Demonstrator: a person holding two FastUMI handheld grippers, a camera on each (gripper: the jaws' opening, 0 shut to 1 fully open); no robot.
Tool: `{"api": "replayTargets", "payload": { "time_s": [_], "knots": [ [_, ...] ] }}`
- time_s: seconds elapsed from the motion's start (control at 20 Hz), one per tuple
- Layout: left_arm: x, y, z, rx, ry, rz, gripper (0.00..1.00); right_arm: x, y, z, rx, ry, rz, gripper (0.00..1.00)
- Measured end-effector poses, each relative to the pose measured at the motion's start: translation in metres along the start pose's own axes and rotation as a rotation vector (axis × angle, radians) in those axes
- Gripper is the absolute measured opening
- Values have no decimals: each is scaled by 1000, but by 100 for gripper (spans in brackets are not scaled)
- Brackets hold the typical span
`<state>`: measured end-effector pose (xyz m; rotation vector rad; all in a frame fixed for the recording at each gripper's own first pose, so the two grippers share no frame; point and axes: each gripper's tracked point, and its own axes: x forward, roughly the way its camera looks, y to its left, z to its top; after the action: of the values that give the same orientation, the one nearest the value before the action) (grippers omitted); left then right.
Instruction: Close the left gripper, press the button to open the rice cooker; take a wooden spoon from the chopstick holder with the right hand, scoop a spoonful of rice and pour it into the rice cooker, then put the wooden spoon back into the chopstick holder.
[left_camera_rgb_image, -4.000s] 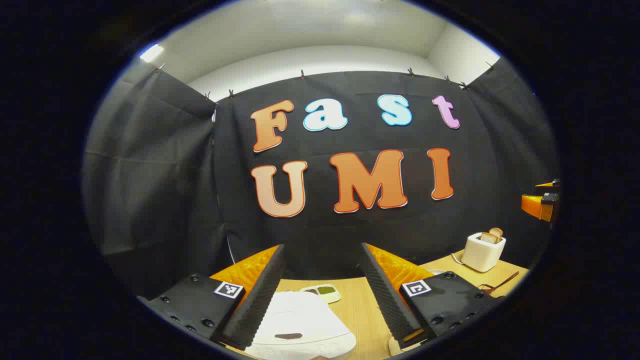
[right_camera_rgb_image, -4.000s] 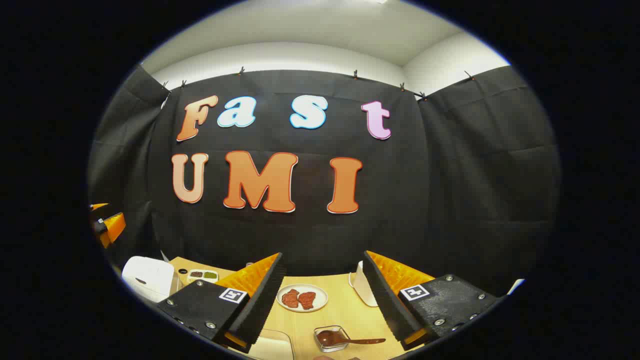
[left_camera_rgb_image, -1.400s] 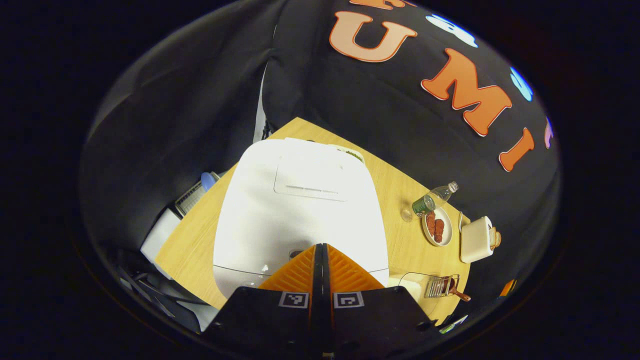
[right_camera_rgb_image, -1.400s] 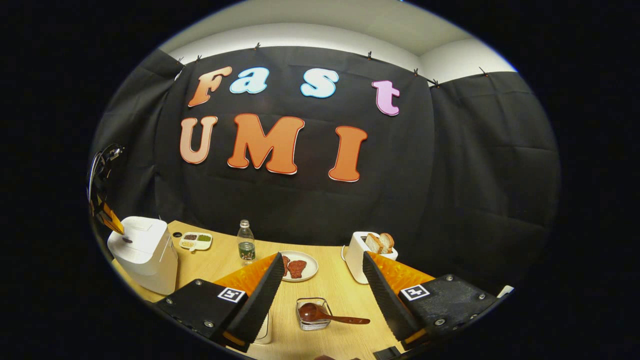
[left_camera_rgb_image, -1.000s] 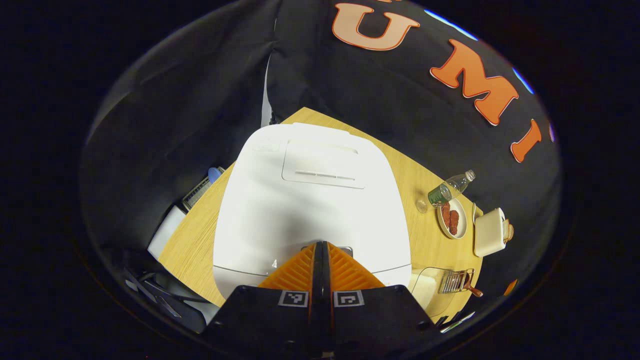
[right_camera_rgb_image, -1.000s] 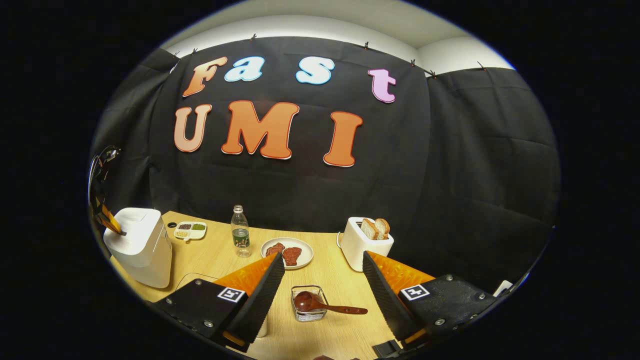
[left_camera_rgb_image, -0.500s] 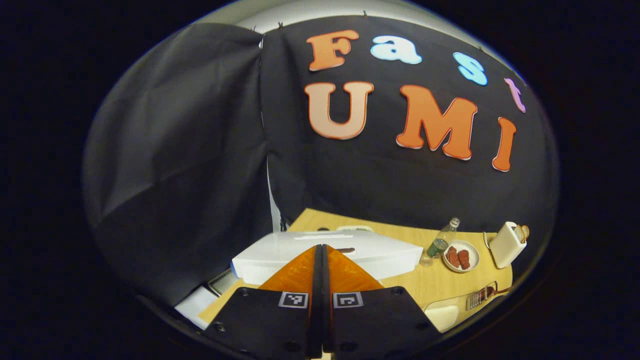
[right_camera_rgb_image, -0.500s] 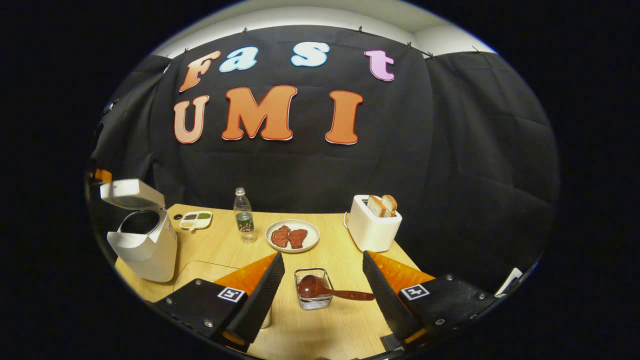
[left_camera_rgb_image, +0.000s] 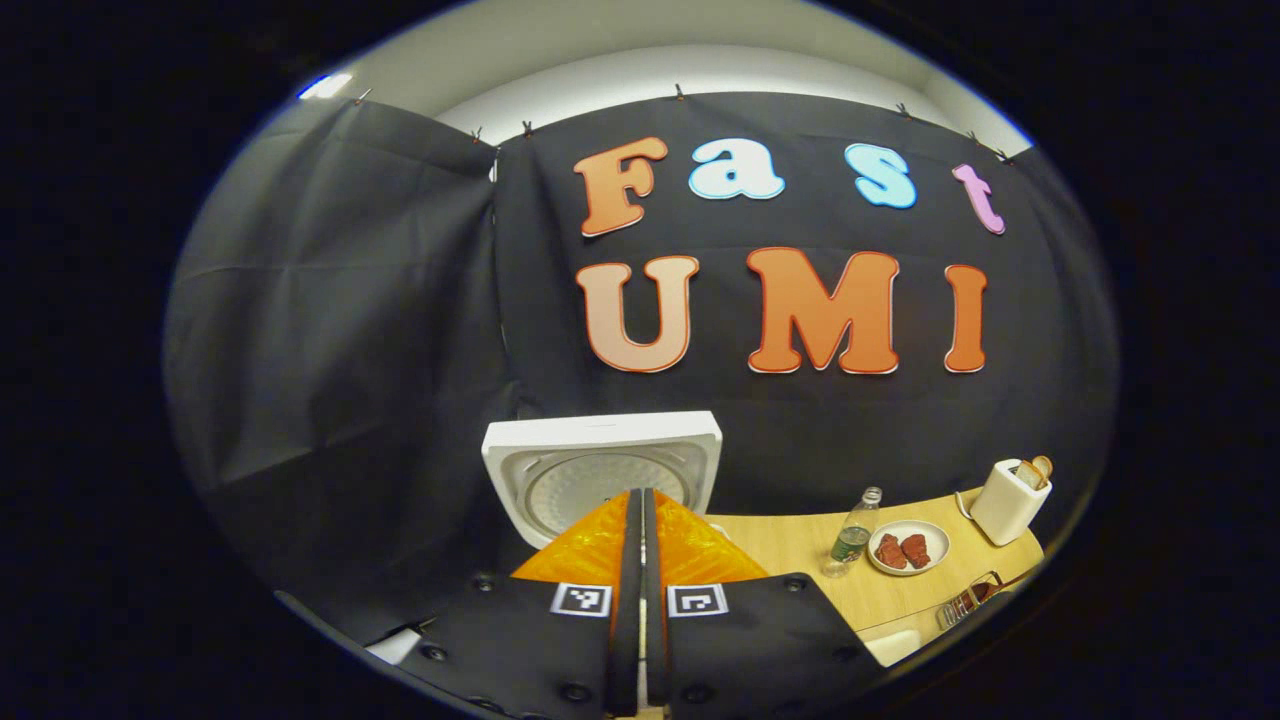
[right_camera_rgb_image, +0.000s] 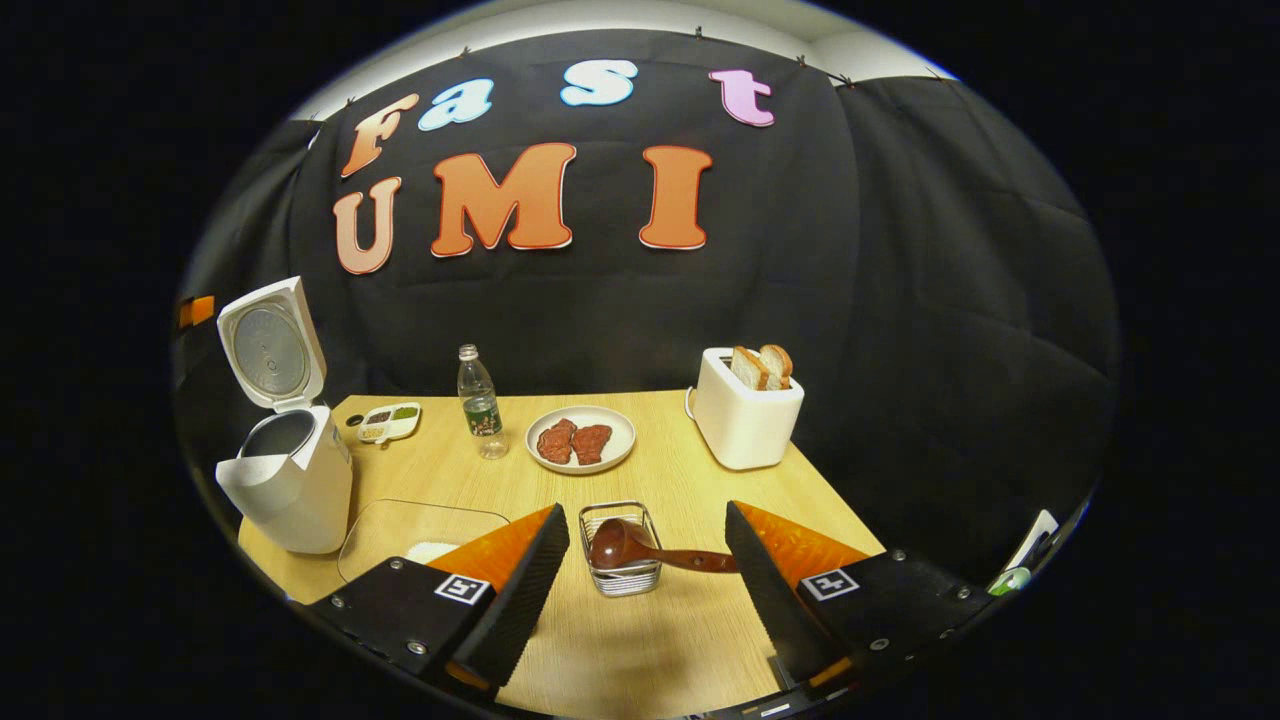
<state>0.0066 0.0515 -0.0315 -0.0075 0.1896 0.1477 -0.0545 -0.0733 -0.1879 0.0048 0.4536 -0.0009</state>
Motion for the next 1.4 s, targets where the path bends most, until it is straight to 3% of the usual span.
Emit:
{"api": "replayTargets", "payload": {
  "time_s": [0.05,0.15,0.2,0.3,0.45,0.55,0.75,0.8,0.9,0.95,1.05,1.2,1.4],
  "knots": [
    [-2,-6,-4,16,-4,-16,13,1,-5,-12,7,25,-9,97],
    [-6,-20,-7,31,0,-49,36,2,-14,-32,36,81,-25,98],
    [-9,-25,-8,32,-5,-60,54,2,-16,-40,60,99,-28,96],
    [-13,-33,-5,33,-18,-76,72,6,-21,-56,97,131,-34,93],
    [-23,-48,-7,35,-19,-95,79,19,-29,-84,145,188,-47,90],
    [-30,-51,-4,41,-27,-90,89,28,-26,-95,201,211,-27,86],
    [-43,-57,-9,91,-16,-81,91,48,-10,-92,356,187,34,66],
    [-46,-57,-8,100,-17,-75,94,54,-9,-91,374,180,35,62],
    [-53,-56,-11,100,-8,-63,91,69,-11,-93,402,179,30,55],
    [-55,-54,-15,95,0,-58,99,77,-12,-90,424,173,25,53],
    [-58,-50,-17,90,15,-42,91,91,-17,-90,451,154,-6,44],
    [-62,-42,-21,85,33,-15,94,104,-10,-83,474,136,1,28],
    [-66,-32,-26,79,45,12,95,118,-4,-65,451,113,36,22]
  ]
}}
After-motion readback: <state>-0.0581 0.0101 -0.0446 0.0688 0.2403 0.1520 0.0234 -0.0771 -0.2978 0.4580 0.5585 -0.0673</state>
